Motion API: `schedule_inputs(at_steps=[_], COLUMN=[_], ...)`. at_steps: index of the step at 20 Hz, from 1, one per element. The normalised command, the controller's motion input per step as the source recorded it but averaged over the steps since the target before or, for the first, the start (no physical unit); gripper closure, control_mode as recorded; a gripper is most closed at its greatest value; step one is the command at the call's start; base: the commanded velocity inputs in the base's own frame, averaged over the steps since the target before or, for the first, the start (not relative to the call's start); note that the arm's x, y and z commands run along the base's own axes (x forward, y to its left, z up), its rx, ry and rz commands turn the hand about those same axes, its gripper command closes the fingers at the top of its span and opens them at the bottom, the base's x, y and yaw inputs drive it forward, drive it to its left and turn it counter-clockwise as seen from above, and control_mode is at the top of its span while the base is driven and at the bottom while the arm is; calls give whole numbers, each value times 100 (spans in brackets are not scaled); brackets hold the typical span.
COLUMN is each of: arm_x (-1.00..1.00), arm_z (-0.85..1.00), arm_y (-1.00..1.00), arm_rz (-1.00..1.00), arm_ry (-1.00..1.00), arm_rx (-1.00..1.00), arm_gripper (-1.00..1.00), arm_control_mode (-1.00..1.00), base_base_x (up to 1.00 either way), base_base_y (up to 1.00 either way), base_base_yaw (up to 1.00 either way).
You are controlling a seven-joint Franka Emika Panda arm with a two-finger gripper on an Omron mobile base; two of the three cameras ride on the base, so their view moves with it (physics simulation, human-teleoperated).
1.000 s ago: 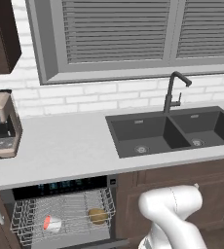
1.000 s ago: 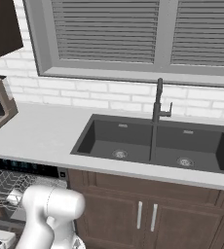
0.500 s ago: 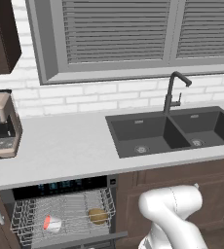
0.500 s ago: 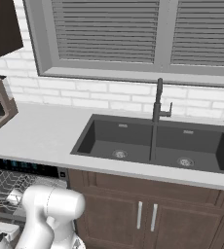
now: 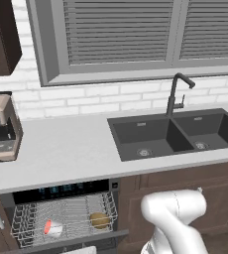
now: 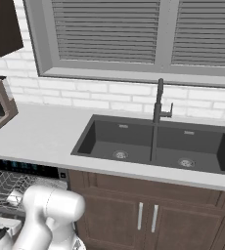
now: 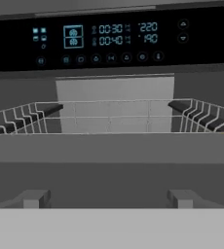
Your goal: Pick up the cup and bowl from the counter, place them in the dishwasher, and close the dishwasher door.
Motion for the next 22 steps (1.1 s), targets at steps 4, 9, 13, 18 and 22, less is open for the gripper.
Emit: schedule_inputs(at_steps=[4,9,13,18,22], arm_x=[100,100,100,100,100], arm_z=[0,0,0,0,0], arm_y=[-70,-69,-62,-65,-65], arm_rz=[0,0,0,0,0], arm_ry=[0,0,0,0,0], arm_rx=[10,9,7,7,8], arm_gripper=[-100,-100,-100,-100,-100], arm_control_mode=[-100,-100,-100,-100,-100], base_base_x=[0,0,0,0,0], base_base_y=[0,0,0,0,0], base_base_yaw=[0,0,0,0,0])
